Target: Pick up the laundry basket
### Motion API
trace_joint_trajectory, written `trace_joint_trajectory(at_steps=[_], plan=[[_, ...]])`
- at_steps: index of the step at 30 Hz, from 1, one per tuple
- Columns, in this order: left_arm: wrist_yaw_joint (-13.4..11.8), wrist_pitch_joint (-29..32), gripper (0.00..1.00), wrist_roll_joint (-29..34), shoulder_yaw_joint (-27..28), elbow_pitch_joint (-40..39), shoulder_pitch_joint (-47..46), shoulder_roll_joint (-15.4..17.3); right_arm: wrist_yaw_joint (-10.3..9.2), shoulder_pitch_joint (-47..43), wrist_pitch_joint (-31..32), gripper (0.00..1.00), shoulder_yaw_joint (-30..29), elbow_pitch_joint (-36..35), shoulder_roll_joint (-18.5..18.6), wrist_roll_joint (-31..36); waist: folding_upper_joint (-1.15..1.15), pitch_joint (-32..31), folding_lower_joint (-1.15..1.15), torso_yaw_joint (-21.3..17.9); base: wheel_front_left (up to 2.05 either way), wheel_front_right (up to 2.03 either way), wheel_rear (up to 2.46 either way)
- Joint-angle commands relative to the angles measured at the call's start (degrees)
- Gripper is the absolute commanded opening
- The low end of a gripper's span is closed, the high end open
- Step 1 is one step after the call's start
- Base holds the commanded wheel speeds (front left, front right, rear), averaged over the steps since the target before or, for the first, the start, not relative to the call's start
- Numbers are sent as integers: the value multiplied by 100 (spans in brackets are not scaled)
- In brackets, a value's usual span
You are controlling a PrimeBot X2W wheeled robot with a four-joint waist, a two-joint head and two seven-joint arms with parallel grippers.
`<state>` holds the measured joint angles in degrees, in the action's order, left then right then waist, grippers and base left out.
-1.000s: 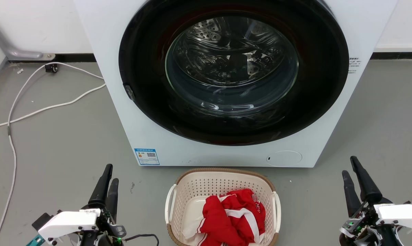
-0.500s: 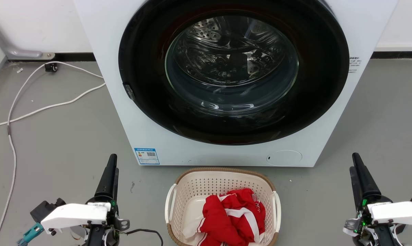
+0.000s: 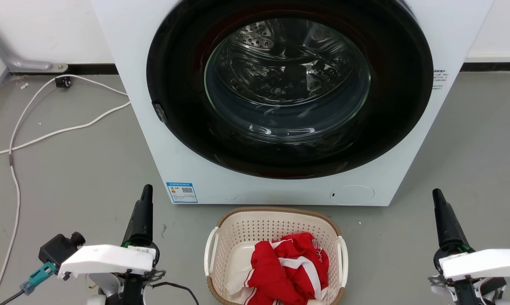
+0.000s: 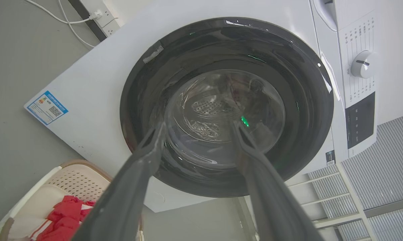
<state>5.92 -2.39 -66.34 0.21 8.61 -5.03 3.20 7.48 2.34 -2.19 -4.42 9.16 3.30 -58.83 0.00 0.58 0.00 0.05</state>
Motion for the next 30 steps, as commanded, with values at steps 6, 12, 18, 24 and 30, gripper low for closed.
trace_joint_trajectory(at_steps=[6,12,18,24,30], plan=[[-147,-205,100,1075,-207,-142,-167,10,1,5,-211,100,71,-202,-4,1272,0,9,0,0,0,0,0],[-216,-312,100,1624,-324,-131,-216,6,2,-14,-287,100,28,-227,-8,1851,0,23,0,3,0,0,0],[-275,-396,100,2032,-401,-114,-228,3,1,-31,-336,100,46,-253,-12,2274,0,30,0,0,0,0,0],[-338,-495,100,2495,-473,-82,-225,-2,1,-71,-404,100,70,-305,-16,2791,0,28,0,1,0,0,0],[-387,-586,100,2970,-526,-3,-250,-5,1,-88,-456,100,100,-375,-20,3306,0,38,0,6,0,0,0]])
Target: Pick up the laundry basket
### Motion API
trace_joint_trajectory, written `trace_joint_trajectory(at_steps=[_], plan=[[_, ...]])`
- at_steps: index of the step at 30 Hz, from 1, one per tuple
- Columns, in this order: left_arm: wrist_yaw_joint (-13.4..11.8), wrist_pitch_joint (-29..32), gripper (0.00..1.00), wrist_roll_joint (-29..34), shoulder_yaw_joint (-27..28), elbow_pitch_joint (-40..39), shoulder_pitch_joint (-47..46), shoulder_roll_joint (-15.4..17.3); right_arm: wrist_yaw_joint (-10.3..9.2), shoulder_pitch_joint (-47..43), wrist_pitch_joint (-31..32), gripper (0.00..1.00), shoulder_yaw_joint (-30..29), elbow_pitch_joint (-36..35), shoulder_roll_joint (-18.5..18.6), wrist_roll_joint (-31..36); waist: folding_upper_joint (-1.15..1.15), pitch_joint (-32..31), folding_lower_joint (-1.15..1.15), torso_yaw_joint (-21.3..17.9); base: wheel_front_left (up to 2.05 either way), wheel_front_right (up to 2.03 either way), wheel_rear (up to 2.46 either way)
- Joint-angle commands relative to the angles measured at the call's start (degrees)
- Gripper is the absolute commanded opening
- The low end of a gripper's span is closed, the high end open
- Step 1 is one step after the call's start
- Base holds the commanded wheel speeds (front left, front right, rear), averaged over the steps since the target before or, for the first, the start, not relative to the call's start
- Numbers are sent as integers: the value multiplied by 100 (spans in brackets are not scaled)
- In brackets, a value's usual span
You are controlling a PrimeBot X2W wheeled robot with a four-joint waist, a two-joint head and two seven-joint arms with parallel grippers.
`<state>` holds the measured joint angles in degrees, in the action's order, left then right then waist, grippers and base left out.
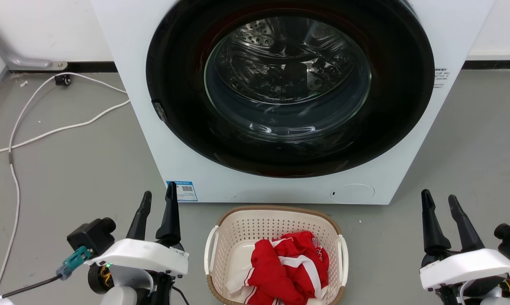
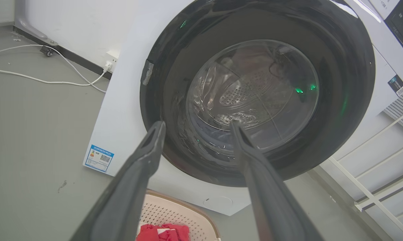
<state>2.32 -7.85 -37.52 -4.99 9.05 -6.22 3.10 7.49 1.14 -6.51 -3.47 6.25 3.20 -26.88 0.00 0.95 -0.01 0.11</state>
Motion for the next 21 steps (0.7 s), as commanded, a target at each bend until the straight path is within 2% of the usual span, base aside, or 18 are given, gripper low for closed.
trace_joint_trajectory(at_steps=[1,21], plan=[[-30,-58,100,143,-9,-42,-140,4,0,23,-33,100,10,-93,-11,187,0,1,0,1,0,0,0],[-139,-327,100,1459,-64,160,-183,-8,0,-153,-77,100,53,-299,-24,1585,0,-2,0,29,0,0,0]])
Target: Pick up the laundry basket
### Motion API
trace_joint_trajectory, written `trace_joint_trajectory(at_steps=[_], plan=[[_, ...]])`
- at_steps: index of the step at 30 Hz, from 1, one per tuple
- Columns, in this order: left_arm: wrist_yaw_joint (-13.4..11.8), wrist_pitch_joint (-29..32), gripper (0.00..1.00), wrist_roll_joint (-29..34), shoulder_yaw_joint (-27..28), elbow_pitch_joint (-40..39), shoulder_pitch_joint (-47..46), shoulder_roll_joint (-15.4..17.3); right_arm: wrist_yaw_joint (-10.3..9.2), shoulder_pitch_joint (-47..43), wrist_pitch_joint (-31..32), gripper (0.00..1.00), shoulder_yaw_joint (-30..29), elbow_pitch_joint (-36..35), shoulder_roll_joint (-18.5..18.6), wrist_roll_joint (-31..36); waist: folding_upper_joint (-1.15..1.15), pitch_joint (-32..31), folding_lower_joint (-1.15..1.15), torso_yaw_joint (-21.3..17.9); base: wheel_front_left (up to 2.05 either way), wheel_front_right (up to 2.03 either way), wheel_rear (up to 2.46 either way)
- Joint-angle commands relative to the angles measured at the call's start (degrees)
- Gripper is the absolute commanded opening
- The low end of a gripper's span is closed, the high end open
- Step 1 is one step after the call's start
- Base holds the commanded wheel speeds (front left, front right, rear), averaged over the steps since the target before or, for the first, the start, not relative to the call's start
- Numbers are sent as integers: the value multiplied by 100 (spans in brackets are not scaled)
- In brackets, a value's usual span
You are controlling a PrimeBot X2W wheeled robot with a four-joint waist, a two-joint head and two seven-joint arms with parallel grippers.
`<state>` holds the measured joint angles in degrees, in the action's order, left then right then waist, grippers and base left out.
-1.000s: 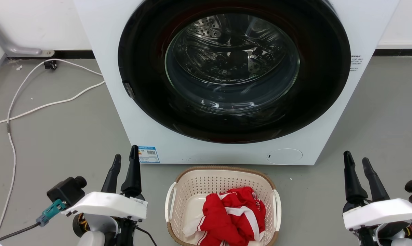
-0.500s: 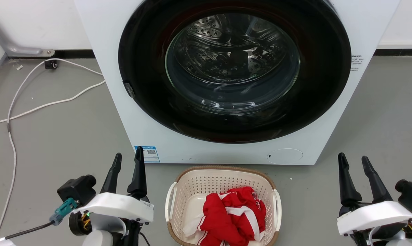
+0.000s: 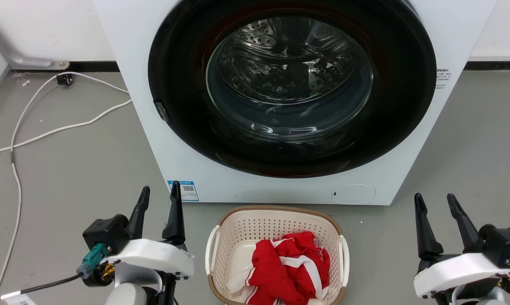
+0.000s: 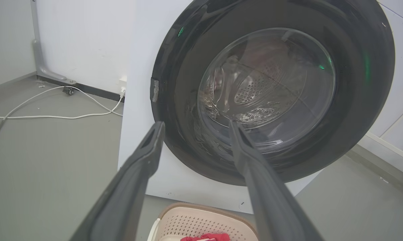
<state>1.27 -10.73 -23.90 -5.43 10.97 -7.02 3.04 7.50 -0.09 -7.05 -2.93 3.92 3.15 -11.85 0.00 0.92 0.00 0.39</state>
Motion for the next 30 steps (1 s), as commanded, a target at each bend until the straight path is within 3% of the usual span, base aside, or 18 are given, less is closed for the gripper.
trace_joint_trajectory(at_steps=[1,30], plan=[[-38,-51,100,155,-23,-20,-102,-2,-2,-37,-23,100,-3,-73,-19,139,0,3,0,3,0,0,0],[-144,-367,100,1585,-168,279,-251,-18,-2,-113,-81,100,19,-215,-35,1433,0,95,0,2,0,0,0]])
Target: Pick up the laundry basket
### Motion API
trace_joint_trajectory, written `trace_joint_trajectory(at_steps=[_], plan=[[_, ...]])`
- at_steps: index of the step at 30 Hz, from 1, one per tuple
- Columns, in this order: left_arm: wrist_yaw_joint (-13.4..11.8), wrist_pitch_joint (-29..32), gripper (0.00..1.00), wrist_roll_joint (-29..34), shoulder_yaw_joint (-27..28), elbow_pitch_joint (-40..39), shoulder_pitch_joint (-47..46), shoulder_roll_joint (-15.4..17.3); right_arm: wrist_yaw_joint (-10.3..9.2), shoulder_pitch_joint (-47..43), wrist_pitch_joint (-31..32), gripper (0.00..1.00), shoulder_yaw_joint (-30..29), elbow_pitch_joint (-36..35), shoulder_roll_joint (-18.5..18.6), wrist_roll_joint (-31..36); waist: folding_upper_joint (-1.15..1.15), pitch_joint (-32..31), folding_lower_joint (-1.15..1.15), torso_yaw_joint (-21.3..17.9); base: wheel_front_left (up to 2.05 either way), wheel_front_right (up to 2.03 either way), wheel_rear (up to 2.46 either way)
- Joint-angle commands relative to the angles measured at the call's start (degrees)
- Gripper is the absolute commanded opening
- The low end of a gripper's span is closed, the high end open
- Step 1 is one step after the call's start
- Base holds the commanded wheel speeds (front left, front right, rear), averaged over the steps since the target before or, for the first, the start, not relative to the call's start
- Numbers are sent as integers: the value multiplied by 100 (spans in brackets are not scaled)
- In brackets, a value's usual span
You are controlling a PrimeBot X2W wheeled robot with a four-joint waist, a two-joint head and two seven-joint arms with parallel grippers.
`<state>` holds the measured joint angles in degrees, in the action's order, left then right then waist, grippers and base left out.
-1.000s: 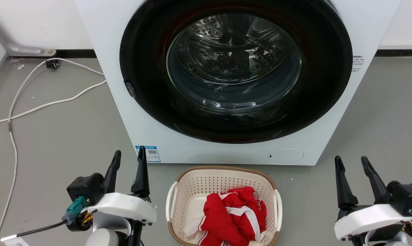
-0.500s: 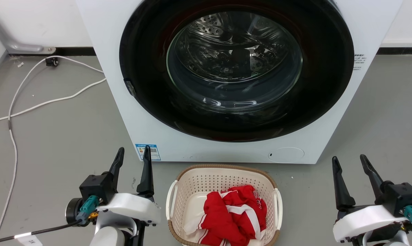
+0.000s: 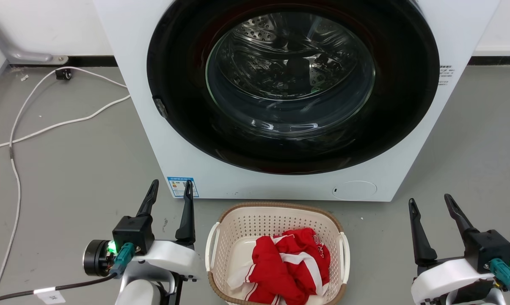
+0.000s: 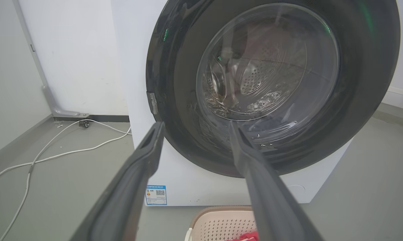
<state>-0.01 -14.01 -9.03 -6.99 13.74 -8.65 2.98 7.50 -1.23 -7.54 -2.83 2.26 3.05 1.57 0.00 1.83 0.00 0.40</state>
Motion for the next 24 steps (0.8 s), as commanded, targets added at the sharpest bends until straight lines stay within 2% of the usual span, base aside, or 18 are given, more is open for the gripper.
trace_joint_trajectory(at_steps=[1,9,24], plan=[[-26,-50,100,139,-17,9,-91,-13,-3,-2,-35,100,11,-47,-26,122,0,7,0,2,0,0,0],[-77,-128,100,454,-53,47,-89,-17,-3,-49,-55,100,13,-58,-29,425,0,12,0,12,0,0,0],[-95,-120,100,393,6,91,-37,-17,-3,11,-57,100,-1,50,-28,265,0,31,0,15,0,0,0]])
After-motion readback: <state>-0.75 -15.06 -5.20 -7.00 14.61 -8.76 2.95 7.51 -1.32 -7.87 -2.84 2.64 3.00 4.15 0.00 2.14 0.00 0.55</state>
